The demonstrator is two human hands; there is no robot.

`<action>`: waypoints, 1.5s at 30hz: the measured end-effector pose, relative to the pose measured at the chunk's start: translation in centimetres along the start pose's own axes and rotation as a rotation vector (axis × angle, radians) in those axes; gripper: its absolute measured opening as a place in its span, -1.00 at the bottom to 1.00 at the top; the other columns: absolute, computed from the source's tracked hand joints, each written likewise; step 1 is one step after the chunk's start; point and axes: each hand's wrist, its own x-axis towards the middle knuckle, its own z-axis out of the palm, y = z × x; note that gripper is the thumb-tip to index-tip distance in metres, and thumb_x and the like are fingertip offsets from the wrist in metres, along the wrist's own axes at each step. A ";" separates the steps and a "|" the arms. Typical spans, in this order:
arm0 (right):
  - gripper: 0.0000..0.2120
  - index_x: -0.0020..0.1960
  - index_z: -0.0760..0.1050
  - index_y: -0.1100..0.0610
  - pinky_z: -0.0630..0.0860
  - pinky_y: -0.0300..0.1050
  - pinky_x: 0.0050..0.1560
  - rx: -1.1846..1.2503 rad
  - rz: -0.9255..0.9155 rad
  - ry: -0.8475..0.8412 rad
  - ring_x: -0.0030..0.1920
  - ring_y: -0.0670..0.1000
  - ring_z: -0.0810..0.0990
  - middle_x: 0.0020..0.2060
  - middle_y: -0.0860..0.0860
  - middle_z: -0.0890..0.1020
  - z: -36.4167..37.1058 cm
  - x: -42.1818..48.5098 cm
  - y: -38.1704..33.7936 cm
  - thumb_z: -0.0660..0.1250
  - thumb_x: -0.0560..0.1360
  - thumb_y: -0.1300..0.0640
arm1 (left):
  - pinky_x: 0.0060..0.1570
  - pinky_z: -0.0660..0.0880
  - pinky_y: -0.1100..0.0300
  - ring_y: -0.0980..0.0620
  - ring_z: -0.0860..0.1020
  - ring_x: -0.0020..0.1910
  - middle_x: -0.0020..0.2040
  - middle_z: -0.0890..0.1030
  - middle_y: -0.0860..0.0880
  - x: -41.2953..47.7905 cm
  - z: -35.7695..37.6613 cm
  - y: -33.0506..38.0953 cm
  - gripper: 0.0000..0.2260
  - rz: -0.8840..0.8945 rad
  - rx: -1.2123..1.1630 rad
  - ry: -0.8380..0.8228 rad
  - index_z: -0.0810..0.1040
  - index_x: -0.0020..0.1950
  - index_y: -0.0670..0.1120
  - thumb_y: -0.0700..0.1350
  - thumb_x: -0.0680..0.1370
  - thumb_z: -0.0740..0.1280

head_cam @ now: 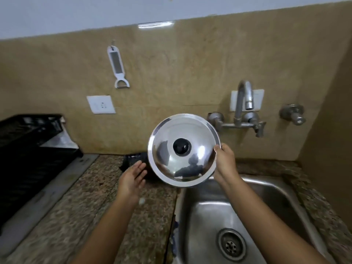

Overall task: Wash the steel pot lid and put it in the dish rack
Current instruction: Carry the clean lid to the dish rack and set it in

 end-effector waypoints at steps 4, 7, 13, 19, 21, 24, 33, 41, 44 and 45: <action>-0.82 -0.06 0.47 0.19 0.47 -0.09 -0.18 0.048 0.039 -0.120 -0.18 0.10 0.51 -0.23 0.10 0.54 8.2 -2.0 1.3 0.10 0.59 0.27 | 0.27 0.35 0.08 0.01 0.51 0.19 0.25 0.54 0.00 0.6 -7.2 4.5 -0.68 0.094 -0.017 0.109 0.44 0.37 -0.08 -0.07 0.65 0.10; -0.82 0.04 0.47 0.22 0.46 -0.13 -0.28 0.090 0.063 -0.203 -0.25 0.04 0.51 -0.26 0.09 0.55 16.2 -4.0 2.6 0.10 0.59 0.29 | 0.20 0.38 0.08 0.06 0.54 0.03 0.10 0.59 0.04 2.1 -14.0 8.9 -0.73 0.186 -0.007 0.188 0.48 0.30 -0.07 -0.08 0.65 0.12; -0.76 0.02 0.49 0.25 0.43 -0.14 -0.34 0.118 0.058 -0.290 -0.29 0.07 0.49 -0.27 0.13 0.54 30.1 -6.3 5.0 0.08 0.52 0.38 | 0.19 0.38 0.10 0.09 0.56 0.01 -0.01 0.62 0.06 4.4 -24.0 16.6 -0.78 0.308 0.087 0.313 0.54 0.17 -0.02 -0.09 0.64 0.13; -0.71 0.02 0.46 0.20 0.44 -0.16 -0.34 0.158 -0.026 -0.351 -0.34 0.06 0.48 -0.36 0.10 0.51 44.8 -8.2 5.9 0.03 0.50 0.43 | 0.10 0.40 0.12 0.07 0.56 -0.01 0.03 0.64 0.02 8.2 -33.9 24.5 -0.77 0.403 0.176 0.434 0.56 0.15 -0.03 -0.11 0.62 0.14; -0.72 0.00 0.46 0.20 0.42 -0.08 -0.25 0.140 -0.104 -0.345 -0.25 0.09 0.46 -0.30 0.11 0.52 49.6 -7.9 6.5 0.05 0.49 0.43 | -0.01 0.39 0.14 0.06 0.54 -0.05 -0.01 0.64 0.01 9.6 -36.9 26.9 -0.77 0.421 0.223 0.453 0.56 0.15 -0.05 -0.12 0.62 0.13; -0.76 -0.02 0.47 0.20 0.44 -0.07 -0.15 0.099 -0.226 -0.306 -0.25 0.03 0.47 -0.19 0.11 0.53 55.8 -6.7 7.5 0.08 0.49 0.41 | -0.16 0.35 0.20 0.08 0.51 -0.13 -0.09 0.61 0.03 12.2 -40.5 29.4 -0.78 0.407 0.274 0.449 0.54 0.14 -0.06 -0.13 0.63 0.12; -0.75 0.09 0.49 0.29 0.38 -0.11 -0.08 -0.016 -0.408 -0.227 -0.11 0.07 0.47 -0.13 0.12 0.53 69.2 -2.1 11.8 0.08 0.55 0.33 | -0.20 0.33 0.22 0.06 0.50 -0.12 -0.04 0.62 0.01 20.7 -45.3 32.8 -0.78 0.328 0.265 0.436 0.53 0.15 -0.06 -0.09 0.62 0.13; -0.77 0.11 0.51 0.24 0.44 -0.01 -0.05 -0.104 -0.451 -0.343 -0.10 0.09 0.51 -0.10 0.16 0.58 74.8 2.2 14.5 0.12 0.56 0.29 | -0.22 0.37 0.27 0.09 0.53 -0.10 -0.01 0.63 0.02 23.5 -45.9 31.8 -0.79 0.336 0.248 0.388 0.54 0.13 -0.03 -0.10 0.62 0.15; -0.75 0.10 0.54 0.28 0.45 -0.08 -0.06 -0.136 -0.441 -0.401 -0.11 0.07 0.53 -0.13 0.12 0.58 75.9 3.4 15.4 0.14 0.53 0.32 | -0.21 0.38 0.28 0.08 0.53 -0.07 0.05 0.65 -0.01 23.9 -46.0 31.2 -0.78 0.336 0.250 0.391 0.55 0.15 -0.04 -0.12 0.62 0.14; -0.75 0.09 0.55 0.28 0.45 -0.07 -0.07 -0.142 -0.432 -0.420 -0.12 0.08 0.53 -0.15 0.12 0.59 76.1 3.6 15.6 0.14 0.52 0.33 | -0.20 0.38 0.28 0.08 0.54 -0.06 0.07 0.65 -0.02 24.0 -46.1 31.1 -0.78 0.334 0.248 0.389 0.55 0.15 -0.04 -0.12 0.62 0.14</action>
